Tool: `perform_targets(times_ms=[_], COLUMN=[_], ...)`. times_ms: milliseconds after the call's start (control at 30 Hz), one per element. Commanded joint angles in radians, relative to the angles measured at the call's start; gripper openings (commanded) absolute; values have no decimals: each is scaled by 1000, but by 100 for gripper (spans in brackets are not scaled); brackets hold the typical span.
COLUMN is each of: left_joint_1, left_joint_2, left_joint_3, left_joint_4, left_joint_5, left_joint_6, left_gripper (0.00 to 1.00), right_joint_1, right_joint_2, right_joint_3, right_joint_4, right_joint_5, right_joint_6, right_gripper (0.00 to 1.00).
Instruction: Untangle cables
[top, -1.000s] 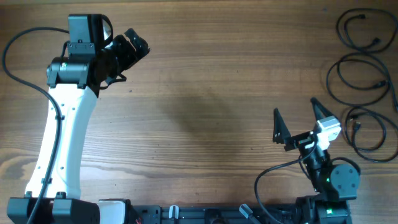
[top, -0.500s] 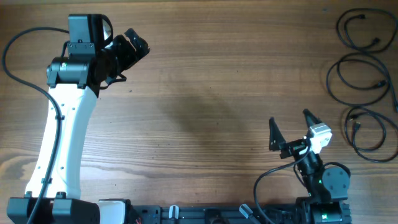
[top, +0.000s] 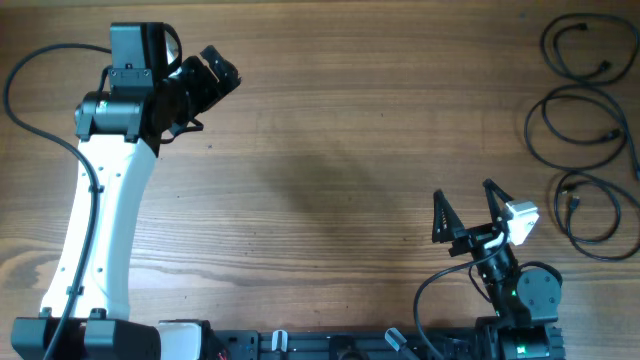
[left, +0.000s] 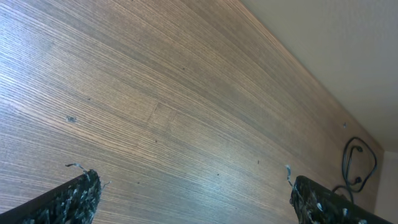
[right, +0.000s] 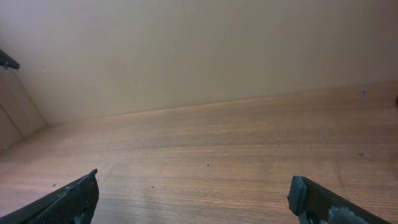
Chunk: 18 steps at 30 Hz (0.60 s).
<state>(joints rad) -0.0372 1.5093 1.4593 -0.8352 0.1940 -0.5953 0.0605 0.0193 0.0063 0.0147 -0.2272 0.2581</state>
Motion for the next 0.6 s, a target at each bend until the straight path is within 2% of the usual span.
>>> perform_targets(times_ms=[0,567], left_joint_1=[2,29], left_joint_2=[10,8], left_joint_3=[0,-1], left_joint_4=[0,0], left_joint_5=[-9,-9], left_joint_6=[16,16], left_gripper=[100,100], right_joint_1=[5,5], right_joint_2=[-12,-12], right_joint_3=[-1,-1], right_joint_4=[3,3], right_joint_5=[-1,-1], right_joint_6=[14,14], right_gripper=[100,100])
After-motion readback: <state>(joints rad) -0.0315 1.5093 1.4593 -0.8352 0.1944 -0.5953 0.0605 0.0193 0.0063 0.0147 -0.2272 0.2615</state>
